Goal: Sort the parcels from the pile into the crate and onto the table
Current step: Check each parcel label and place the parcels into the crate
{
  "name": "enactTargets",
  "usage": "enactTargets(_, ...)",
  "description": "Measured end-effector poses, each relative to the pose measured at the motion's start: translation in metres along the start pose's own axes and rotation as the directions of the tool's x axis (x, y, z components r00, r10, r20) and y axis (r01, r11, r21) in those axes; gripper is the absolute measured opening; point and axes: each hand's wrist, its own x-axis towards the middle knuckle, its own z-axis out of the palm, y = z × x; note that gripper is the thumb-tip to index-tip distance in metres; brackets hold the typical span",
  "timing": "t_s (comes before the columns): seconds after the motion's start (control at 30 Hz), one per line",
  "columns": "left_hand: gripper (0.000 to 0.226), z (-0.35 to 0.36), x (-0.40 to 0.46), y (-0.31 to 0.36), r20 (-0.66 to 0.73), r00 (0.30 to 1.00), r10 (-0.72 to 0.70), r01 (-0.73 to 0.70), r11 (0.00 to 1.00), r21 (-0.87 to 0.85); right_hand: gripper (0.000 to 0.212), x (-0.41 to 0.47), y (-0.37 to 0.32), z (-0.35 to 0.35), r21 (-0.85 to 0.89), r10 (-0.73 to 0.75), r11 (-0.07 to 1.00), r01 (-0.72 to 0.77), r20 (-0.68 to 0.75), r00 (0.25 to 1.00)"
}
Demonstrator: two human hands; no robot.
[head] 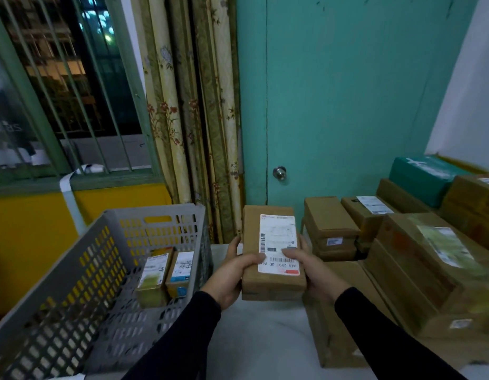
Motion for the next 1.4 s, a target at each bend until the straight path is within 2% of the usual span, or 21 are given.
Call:
enactTargets(0.1, 0.088, 0.0, 0.001, 0.001, 0.008, 1.0, 0.011, -0.011, 1.0, 0.01, 0.072, -0.001, -0.005, 0.003, -0.045, 0.008, 0.999, -0.009, -0.024, 1.0)
enactTargets(0.27, 0.083, 0.007, -0.004, 0.001, -0.018, 0.998, 0.058, -0.057, 0.996, 0.065, 0.09, -0.007, -0.009, 0.008, -0.123, -0.029, 0.992, 0.028, -0.007, 1.0)
enactTargets(0.4, 0.086, 0.008, -0.006, -0.002, -0.041, 0.995, 0.088, -0.08, 0.982, 0.171, 0.075, -0.01, -0.007, 0.008, -0.137, -0.049, 0.99, 0.047, -0.01, 0.999)
enactTargets(0.8, 0.073, 0.012, -0.009, -0.001, -0.035, 0.988, 0.152, -0.14, 0.963, 0.231, 0.079, -0.016, -0.008, 0.007, -0.175, -0.076, 0.982, 0.07, -0.031, 0.997)
enactTargets(0.93, 0.076, 0.01, -0.008, -0.003, -0.029, 0.99, 0.137, -0.126, 0.963, 0.24, 0.075, -0.016, -0.004, 0.006, -0.184, -0.054, 0.982, 0.048, -0.026, 0.998)
enactTargets(1.1, 0.091, 0.006, -0.011, 0.001, 0.013, 0.994, 0.106, -0.105, 0.952, 0.289, 0.056, -0.018, -0.004, 0.004, -0.24, 0.009, 0.971, -0.009, -0.001, 1.0)
enactTargets(1.2, 0.082, 0.011, -0.016, 0.008, 0.042, 0.996, 0.081, -0.09, 0.959, 0.268, 0.05, -0.014, -0.004, 0.002, -0.216, 0.044, 0.975, -0.043, -0.001, 0.999)
enactTargets(1.27, 0.077, 0.01, -0.014, 0.012, 0.015, 0.998, 0.058, -0.06, 0.969, 0.238, 0.035, -0.013, -0.004, 0.001, -0.166, 0.054, 0.985, -0.055, -0.012, 0.998)
enactTargets(1.3, 0.078, 0.008, -0.012, 0.012, -0.005, 0.999, 0.045, -0.043, 0.974, 0.223, 0.037, -0.013, -0.005, 0.002, -0.117, 0.069, 0.991, -0.072, -0.034, 0.997)
enactTargets(1.4, 0.101, 0.006, -0.01, 0.013, -0.077, 0.997, 0.031, -0.02, 0.989, 0.145, 0.057, -0.009, -0.002, 0.001, -0.046, 0.117, 0.992, -0.121, -0.083, 0.99)
